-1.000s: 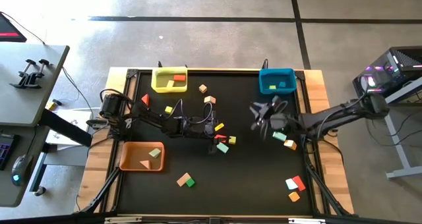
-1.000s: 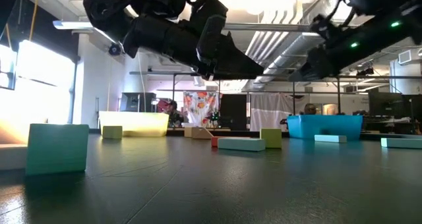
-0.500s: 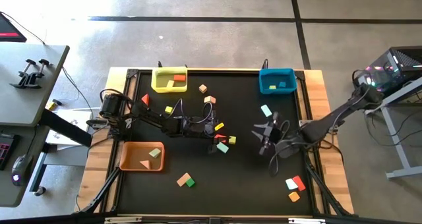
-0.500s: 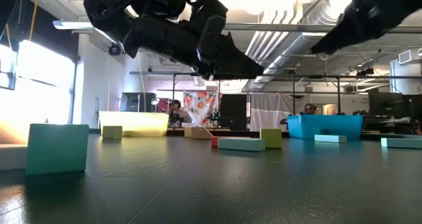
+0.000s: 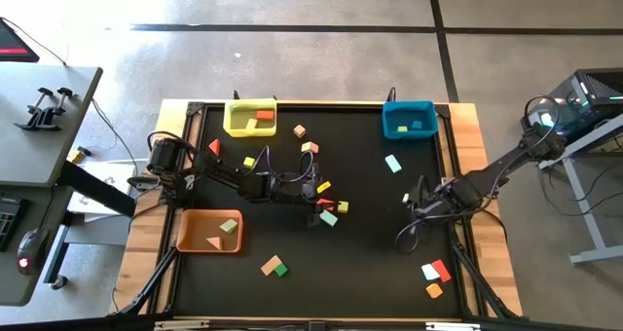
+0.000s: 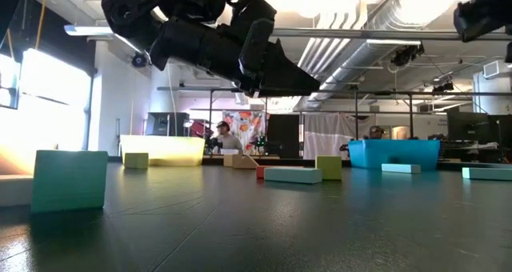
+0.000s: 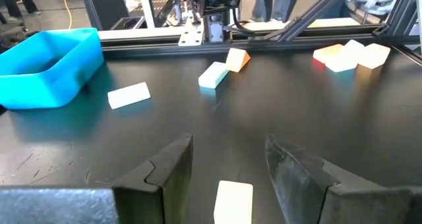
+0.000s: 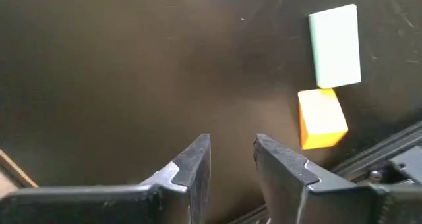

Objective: Sort blocks by size
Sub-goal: Put the light green wooden block into the orange bin

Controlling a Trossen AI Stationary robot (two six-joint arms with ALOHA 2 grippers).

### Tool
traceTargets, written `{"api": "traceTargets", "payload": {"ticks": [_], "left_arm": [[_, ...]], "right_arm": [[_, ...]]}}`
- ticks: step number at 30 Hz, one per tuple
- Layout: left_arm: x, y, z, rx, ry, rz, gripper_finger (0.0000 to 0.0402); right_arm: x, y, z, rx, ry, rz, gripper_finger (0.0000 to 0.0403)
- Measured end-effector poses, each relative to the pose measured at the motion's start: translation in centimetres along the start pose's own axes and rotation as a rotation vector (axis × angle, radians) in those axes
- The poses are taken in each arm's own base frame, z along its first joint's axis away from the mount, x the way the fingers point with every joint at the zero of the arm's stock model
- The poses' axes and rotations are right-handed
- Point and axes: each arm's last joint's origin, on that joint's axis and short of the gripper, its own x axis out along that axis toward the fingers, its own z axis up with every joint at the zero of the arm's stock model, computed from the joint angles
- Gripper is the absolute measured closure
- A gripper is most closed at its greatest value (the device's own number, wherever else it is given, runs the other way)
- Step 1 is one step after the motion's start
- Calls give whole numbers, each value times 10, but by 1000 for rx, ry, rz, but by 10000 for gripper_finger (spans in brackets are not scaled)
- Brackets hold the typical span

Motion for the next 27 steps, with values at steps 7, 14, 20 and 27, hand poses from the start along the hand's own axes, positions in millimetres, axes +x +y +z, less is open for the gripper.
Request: {"api": "traceTargets", "payload": {"ticks": [7, 14, 20, 27], "left_arm": [[0, 0, 0, 0, 0, 0, 222], [0, 0, 0, 17, -1, 0, 222], [0, 0, 0, 15, -1, -1, 222], [-1, -7, 0, -2, -1, -20, 222]], "right_arm": [[18, 2, 4, -223, -74, 35, 290], [27, 13, 13, -254, -124, 196, 279], [28, 30, 12, -272, 3, 280, 219], [39, 54, -3, -83, 360, 254, 170]]}}
